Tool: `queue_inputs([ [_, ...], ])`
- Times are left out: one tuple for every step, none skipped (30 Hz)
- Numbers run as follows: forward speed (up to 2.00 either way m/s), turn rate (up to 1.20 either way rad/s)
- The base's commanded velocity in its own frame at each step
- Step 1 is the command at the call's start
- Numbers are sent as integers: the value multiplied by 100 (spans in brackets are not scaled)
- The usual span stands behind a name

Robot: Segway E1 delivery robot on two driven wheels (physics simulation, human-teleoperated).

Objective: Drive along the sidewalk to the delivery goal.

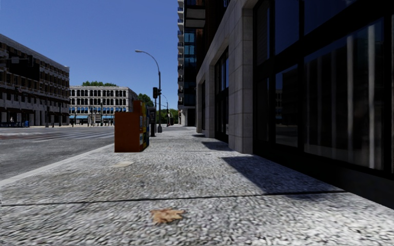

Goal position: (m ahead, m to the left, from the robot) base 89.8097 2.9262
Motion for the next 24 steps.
queue_inputs([
  [200,0],
  [200,0],
  [200,0],
  [200,0],
  [200,0],
  [200,0],
  [200,0],
  [200,0],
  [200,0],
  [200,0],
  [200,0],
  [200,0],
  [200,0],
  [200,0],
  [200,0],
  [200,0],
  [200,0],
  [200,0],
  [200,0],
  [200,0],
  [200,0],
  [200,0],
  [200,0],
  [200,0],
])
